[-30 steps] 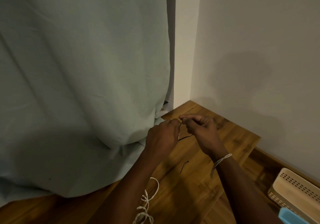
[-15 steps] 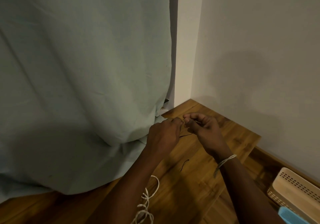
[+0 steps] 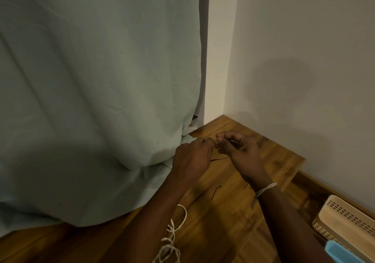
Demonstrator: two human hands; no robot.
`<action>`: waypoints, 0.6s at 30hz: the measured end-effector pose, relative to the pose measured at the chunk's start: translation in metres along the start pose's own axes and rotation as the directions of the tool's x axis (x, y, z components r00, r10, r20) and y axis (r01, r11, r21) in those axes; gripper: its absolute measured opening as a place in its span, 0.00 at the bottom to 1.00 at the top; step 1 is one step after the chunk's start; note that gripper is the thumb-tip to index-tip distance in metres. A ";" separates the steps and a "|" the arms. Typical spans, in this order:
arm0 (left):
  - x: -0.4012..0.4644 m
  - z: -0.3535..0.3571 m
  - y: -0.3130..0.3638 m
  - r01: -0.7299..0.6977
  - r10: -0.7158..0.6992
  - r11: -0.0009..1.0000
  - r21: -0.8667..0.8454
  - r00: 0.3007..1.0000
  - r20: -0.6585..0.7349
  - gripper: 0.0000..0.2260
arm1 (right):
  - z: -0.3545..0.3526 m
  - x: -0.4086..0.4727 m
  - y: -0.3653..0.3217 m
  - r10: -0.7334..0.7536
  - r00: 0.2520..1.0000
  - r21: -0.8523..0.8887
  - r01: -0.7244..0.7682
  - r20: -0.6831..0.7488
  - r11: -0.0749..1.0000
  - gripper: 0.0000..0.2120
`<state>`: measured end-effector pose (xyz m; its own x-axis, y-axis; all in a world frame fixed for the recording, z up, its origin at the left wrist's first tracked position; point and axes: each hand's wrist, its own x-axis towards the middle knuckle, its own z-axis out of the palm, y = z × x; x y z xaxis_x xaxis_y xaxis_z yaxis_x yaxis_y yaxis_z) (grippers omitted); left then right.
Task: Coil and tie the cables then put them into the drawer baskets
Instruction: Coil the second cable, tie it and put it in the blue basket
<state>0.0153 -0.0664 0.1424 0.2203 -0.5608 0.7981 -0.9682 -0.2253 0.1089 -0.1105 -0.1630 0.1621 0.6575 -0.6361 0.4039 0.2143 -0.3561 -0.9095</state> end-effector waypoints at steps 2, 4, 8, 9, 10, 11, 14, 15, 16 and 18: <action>-0.002 0.002 -0.001 -0.042 0.042 0.999 -0.003 0.998 -0.044 0.08 | 0.000 0.000 0.001 -0.005 1.000 -0.030 0.005 0.013 1.000 0.05; -0.003 -0.001 0.001 -0.064 0.063 0.998 0.027 0.998 0.016 0.08 | 0.000 0.001 0.003 -0.004 1.000 -0.063 0.005 0.023 0.998 0.05; -0.001 -0.004 0.004 -0.060 0.057 0.996 0.061 0.997 0.043 0.17 | 0.000 0.001 0.004 -0.010 0.999 -0.096 0.014 0.040 0.995 0.05; -0.001 -0.003 0.004 -0.037 0.032 0.997 0.068 0.997 0.067 0.17 | 0.001 0.000 0.005 -0.013 0.999 -0.099 0.017 0.045 0.995 0.06; -0.002 -0.003 0.004 -0.017 0.011 0.998 0.060 0.995 0.100 0.14 | 0.001 0.000 0.005 -0.011 0.999 -0.098 0.015 0.047 0.995 0.06; -0.004 -0.003 0.004 0.000 -0.007 0.999 0.052 0.991 0.137 0.11 | 0.001 0.000 0.004 -0.003 0.999 -0.095 0.008 0.049 0.995 0.06; -0.005 -0.008 0.001 0.011 -0.012 1.000 0.007 0.981 0.192 0.05 | -0.004 0.003 0.001 0.059 0.996 -0.047 -0.056 0.070 0.997 0.06; -0.005 -0.005 -0.002 0.003 -0.006 1.000 0.015 0.978 0.211 0.03 | -0.006 0.003 -0.001 0.081 0.993 -0.030 -0.078 0.091 0.996 0.06; -0.003 -0.004 -0.005 -0.007 0.003 1.000 0.020 0.979 0.202 0.05 | -0.008 0.005 -0.003 0.091 0.989 -0.029 -0.088 0.117 0.996 0.06; -0.002 0.000 -0.011 -0.036 0.042 0.999 -0.033 0.978 0.204 0.14 | -0.013 0.007 -0.006 0.087 0.981 -0.081 -0.074 0.174 0.994 0.04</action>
<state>0.0260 -0.0632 0.1396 0.1989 -0.7206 0.6642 -0.9789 -0.1787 0.0993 -0.1165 -0.1742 0.1717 0.7891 -0.5358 0.3003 0.1063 -0.3624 -0.9259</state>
